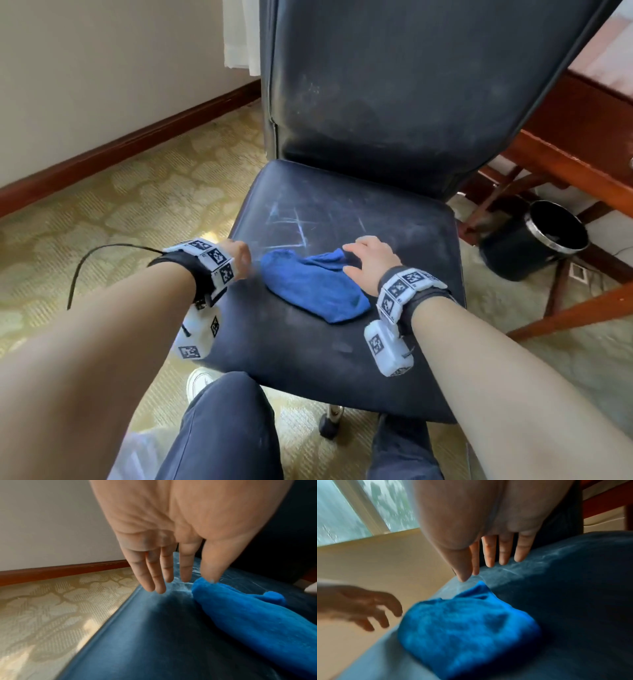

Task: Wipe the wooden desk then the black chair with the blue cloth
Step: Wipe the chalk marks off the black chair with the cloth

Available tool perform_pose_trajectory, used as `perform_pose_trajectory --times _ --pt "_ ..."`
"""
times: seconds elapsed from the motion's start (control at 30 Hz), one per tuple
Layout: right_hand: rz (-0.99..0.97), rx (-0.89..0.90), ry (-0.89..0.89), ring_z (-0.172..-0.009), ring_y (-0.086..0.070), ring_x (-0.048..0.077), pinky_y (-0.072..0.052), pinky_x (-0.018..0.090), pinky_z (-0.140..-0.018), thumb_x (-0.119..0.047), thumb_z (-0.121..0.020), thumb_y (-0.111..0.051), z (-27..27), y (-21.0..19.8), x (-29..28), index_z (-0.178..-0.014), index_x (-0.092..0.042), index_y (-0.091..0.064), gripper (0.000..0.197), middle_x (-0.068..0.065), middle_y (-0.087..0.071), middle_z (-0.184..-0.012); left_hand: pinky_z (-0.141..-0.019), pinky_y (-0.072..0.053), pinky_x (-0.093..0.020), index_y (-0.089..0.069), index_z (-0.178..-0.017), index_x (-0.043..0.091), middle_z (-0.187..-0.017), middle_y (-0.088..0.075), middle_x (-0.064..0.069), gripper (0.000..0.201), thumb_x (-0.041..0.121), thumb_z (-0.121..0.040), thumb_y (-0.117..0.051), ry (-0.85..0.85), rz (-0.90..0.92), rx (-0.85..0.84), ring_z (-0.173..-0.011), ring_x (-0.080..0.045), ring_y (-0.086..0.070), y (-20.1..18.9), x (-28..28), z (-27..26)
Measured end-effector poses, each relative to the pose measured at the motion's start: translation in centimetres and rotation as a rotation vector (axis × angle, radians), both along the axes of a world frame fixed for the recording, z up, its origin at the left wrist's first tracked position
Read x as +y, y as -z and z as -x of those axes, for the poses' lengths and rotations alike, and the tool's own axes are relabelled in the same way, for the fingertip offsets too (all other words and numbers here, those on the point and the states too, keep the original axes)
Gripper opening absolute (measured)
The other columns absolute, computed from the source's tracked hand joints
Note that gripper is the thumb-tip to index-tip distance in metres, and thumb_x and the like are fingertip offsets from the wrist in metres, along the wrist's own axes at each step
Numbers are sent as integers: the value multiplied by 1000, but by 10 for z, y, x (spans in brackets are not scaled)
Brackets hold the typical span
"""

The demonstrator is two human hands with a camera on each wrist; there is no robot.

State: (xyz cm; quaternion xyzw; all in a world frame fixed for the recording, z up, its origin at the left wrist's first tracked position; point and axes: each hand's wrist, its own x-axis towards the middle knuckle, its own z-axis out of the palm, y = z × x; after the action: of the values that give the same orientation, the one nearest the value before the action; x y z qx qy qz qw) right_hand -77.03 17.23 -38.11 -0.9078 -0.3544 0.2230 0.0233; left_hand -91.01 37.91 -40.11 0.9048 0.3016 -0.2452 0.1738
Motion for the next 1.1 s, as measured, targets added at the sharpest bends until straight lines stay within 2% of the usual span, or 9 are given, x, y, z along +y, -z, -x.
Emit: perform_pose_trajectory --times 0.1,0.2,0.37,0.47,0.6,0.67,0.77,0.9,1.1 --pt "101 52 21 -132 -29 20 -28 33 -105 -32 -94 -49 2 17 -14 -139 -27 -39 46 -3 -29 -146 -92 -42 -34 -49 -124 12 -125 -51 -11 44 39 -89 -57 -44 16 -51 -108 -30 -55 13 -10 -11" --pt "102 81 76 -132 -30 21 -30 34 -105 -32 -95 -47 -1 24 -21 -139 -26 -39 45 -1 -29 -147 -80 -42 -37 -37 -126 14 -121 -51 -14 59 51 -86 -57 -33 17 -24 -101 -31 -56 22 -32 -28" --pt "91 143 89 -131 -34 20 -33 32 -104 -31 -96 -47 -6 31 -27 -137 -23 -44 42 0 -30 -146 -73 -38 -38 -32 -126 17 -123 -35 -14 62 5 -75 -66 159 89 -41 -96 -37 -52 31 -39 -41" --pt "99 114 80 -130 -36 22 -33 31 -105 -31 -95 -48 -12 37 -30 -135 -23 -46 41 2 -33 -144 -83 -45 -42 -33 -124 31 -116 -35 -7 76 2 -65 -71 289 -54 -60 -98 -36 -52 25 -8 -44" --pt "121 34 80 -140 -17 21 -25 36 -110 -37 -96 -45 -12 47 -27 -144 -28 -31 51 -1 -19 -153 -104 -29 -40 -21 -144 28 -144 -26 -7 81 28 -79 -70 117 -338 -140 -132 -31 -28 10 17 -45" --pt "141 6 66 -145 -1 20 -18 39 -114 -43 -96 -41 -7 53 -22 -148 -32 -18 58 -2 -6 -157 -113 -16 -43 -13 -148 25 -154 -14 -9 78 51 -87 -55 27 -289 -120 -142 -32 -11 16 -3 -39" --pt "158 -7 39 -145 10 21 -10 42 -116 -49 -96 -36 -4 59 -12 -149 -35 -5 63 -4 5 -158 -114 -2 -49 6 -150 27 -157 13 -8 88 71 -85 -35 17 -202 33 -144 -35 7 42 -43 -18" --pt "205 43 17 -144 15 22 -1 44 -117 -50 -97 -31 2 74 -10 -149 -35 2 63 -5 12 -157 -115 4 -50 18 -147 31 -153 28 -7 81 67 -90 -28 96 -212 32 -142 -33 19 62 -54 -1" --pt "250 13 -12 -141 24 26 12 47 -113 -50 -98 -20 10 92 -11 -147 -29 15 64 0 26 -154 -116 9 -37 11 -149 32 -156 21 -4 71 55 -96 -30 355 -208 -72 -144 -27 15 68 -53 -31"
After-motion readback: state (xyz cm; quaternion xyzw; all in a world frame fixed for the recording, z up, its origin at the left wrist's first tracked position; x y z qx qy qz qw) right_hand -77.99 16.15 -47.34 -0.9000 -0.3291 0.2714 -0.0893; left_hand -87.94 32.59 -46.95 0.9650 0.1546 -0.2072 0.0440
